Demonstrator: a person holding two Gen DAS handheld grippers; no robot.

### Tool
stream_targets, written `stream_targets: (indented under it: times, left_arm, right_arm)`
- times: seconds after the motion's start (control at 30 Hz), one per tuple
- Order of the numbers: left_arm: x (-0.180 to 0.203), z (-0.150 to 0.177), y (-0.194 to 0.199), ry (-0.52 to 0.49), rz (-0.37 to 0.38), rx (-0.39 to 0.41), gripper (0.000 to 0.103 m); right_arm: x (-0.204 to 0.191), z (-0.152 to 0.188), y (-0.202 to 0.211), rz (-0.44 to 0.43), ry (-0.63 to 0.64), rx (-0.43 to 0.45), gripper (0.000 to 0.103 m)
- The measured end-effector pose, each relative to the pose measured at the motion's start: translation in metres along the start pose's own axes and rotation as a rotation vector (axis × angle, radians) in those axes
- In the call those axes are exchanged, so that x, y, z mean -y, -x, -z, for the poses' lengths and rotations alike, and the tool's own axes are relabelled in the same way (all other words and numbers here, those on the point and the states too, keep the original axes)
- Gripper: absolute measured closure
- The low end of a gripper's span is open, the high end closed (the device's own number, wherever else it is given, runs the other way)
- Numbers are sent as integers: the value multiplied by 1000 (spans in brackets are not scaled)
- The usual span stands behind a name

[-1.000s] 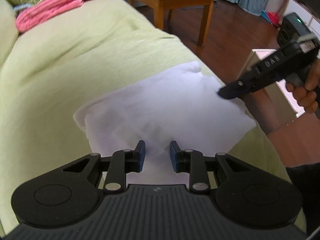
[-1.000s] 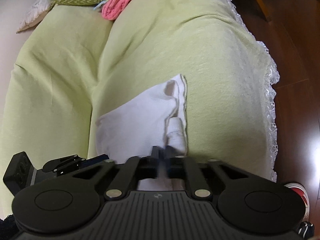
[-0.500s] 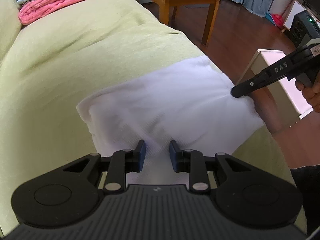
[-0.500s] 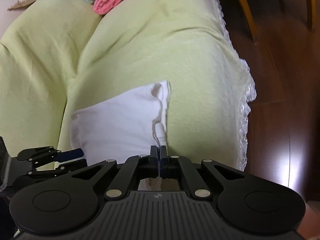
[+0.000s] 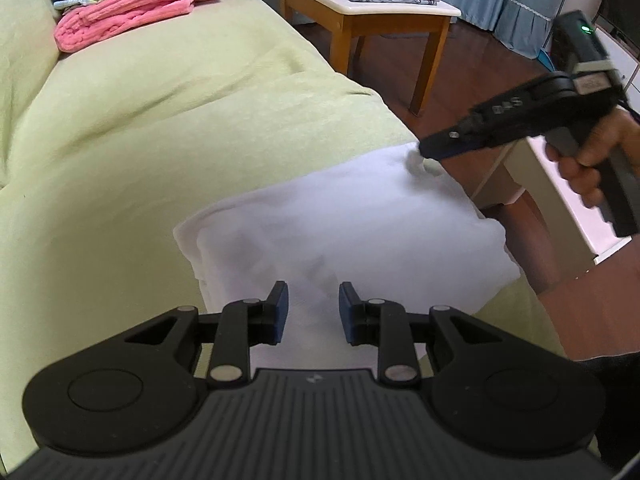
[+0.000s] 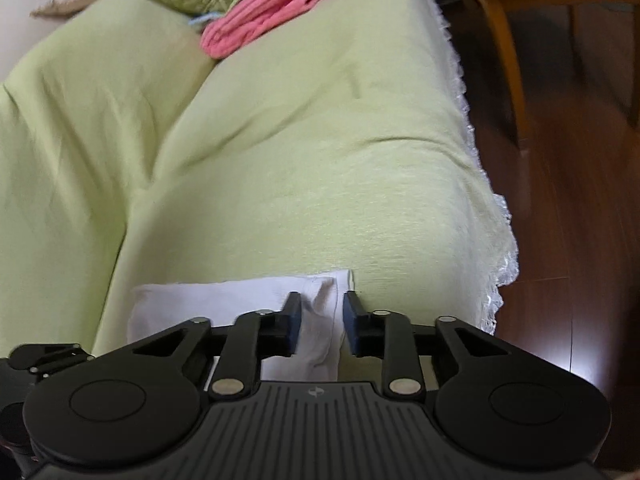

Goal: Fold clothes

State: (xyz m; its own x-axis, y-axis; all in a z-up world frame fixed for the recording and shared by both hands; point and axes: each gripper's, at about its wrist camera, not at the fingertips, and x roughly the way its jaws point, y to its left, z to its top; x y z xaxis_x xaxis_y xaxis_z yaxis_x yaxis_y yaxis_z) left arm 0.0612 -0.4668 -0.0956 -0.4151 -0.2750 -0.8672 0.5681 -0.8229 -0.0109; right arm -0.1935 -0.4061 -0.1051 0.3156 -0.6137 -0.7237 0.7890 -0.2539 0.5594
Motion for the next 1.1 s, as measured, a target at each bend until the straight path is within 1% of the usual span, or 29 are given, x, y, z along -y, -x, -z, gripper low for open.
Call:
stream_targets:
  times: [0.03, 0.07, 0.1, 0.17, 0.23, 0.3, 0.37, 0.4, 0.47, 0.53, 0.57, 0.63, 0.7, 0.73, 0.77, 0.8, 0.87, 0.9, 0.93, 0.97, 1.03, 1.1]
  left_arm:
    - [0, 1, -1, -1, -4, -4, 79]
    - [0, 1, -2, -1, -9, -8, 79]
    - [0, 2, -2, -2, -12, -8, 79]
    - [-2, 4, -1, 0, -19, -7, 79]
    - [-4, 5, -1, 3, -27, -4, 79]
    - [-3, 7, -5, -13, -52, -16, 79]
    - [-1, 8, -7, -28, -71, -24, 79]
    - [0, 9, -8, -35, -76, -26, 79]
    - [1, 9, -3, -42, -77, -18, 79]
    - [0, 10, 4, -33, -74, -4, 79]
    - [0, 10, 8, -24, -70, 3, 79]
    - [-2, 12, 15, -6, -61, 18, 79]
    - [-5, 11, 15, 27, -49, 34, 79]
    - [-7, 10, 13, 47, -45, 40, 79]
    - [-10, 9, 10, 66, -45, 40, 79]
    - [-14, 7, 3, 82, -52, 31, 79]
    - [-20, 7, -8, 88, -85, -10, 79]
    - [-23, 7, -12, 88, -104, -31, 79]
    - [-25, 7, -10, 99, -99, -27, 79]
    - [-25, 8, -4, 111, -94, -16, 79]
    - [-25, 11, 6, 134, -104, -5, 79]
    - [-25, 17, 13, 169, -115, -7, 79]
  right_arm:
    - [-1, -1, 0, -6, 19, 14, 103]
    - [-2, -2, 0, -12, 39, 29, 103]
    - [-6, -4, 4, 4, 84, 63, 103]
    - [-6, -9, 9, 25, 101, 101, 103]
    - [1, -12, 1, 44, 80, 65, 103]
    - [2, -10, -7, 67, 92, 40, 102]
    - [1, -7, -10, 81, 107, 27, 93]
    - [0, -8, -7, 93, 99, 33, 83]
    - [-8, -3, 6, 138, 125, 77, 82]
    - [-25, 9, 22, 170, 218, 115, 82]
    - [-33, 17, 28, 166, 271, 121, 82]
    - [-49, 34, 33, 129, 349, 96, 83]
    - [-54, 50, 28, 103, 384, 48, 84]
    - [-53, 55, 21, 127, 385, 14, 84]
    - [-49, 59, 14, 169, 380, -21, 83]
    - [-44, 60, 10, 193, 361, -36, 83]
    - [-40, 51, 16, 174, 297, -25, 82]
    - [-42, 46, 21, 156, 294, -14, 81]
    - [-46, 42, 24, 141, 309, -3, 82]
    - [-51, 35, 24, 109, 323, -8, 81]
    - [-60, 20, 24, 42, 350, -20, 81]
    - [-74, 2, 14, -41, 379, -44, 81]
